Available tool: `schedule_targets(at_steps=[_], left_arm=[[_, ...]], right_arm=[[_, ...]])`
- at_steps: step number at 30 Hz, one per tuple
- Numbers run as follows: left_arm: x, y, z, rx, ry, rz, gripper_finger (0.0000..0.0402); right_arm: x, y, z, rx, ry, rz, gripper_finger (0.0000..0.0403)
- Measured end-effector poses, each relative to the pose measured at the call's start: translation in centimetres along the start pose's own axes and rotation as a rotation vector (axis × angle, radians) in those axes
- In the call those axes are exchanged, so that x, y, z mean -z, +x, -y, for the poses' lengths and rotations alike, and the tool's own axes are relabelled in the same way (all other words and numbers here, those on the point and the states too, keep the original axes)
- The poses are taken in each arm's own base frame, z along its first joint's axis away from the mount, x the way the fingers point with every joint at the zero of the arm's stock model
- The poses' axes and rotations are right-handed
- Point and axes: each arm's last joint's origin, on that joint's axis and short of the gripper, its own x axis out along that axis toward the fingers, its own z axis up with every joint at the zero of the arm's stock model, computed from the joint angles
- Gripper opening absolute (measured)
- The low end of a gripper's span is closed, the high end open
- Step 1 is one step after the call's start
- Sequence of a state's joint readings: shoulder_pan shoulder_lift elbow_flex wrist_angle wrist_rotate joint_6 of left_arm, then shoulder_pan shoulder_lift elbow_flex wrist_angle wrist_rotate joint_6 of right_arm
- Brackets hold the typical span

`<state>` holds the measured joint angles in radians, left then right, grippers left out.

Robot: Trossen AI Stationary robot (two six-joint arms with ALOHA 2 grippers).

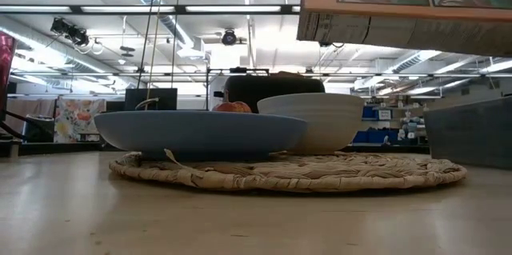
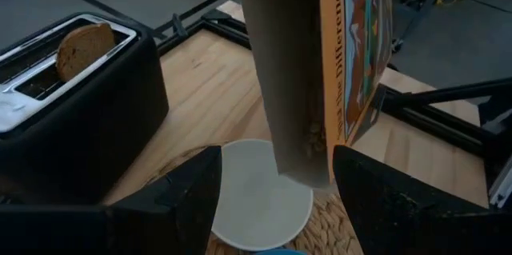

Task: Arrange a breakfast setting
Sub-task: Pour the cereal into the white bowl

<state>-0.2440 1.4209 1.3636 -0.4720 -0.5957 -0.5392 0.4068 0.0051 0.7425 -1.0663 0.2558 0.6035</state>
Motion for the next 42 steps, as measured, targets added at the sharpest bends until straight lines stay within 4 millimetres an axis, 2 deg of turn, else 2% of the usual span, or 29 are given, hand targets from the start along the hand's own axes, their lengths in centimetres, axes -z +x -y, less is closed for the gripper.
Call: schedule_targets(at_steps=[21, 31, 42], left_arm=[[0.3, 0.4, 0.3, 0.012, 0.007, -0.020, 0.0244], [0.4, 0.4, 0.2, 0.010, 0.012, -0.024, 0.0244], [0.4, 0.4, 0.2, 0.014, 0.014, -0.029, 0.0244]], right_arm=[[0.9, 0.2, 0.8, 0.150, 0.002, -0.099, 0.0242], [0.4, 1.5, -0.1, 0.161, -0.035, -0.160, 0.0241], [-0.7, 1.3, -0.7, 0.159, -0.057, -0.151, 0.0241]])
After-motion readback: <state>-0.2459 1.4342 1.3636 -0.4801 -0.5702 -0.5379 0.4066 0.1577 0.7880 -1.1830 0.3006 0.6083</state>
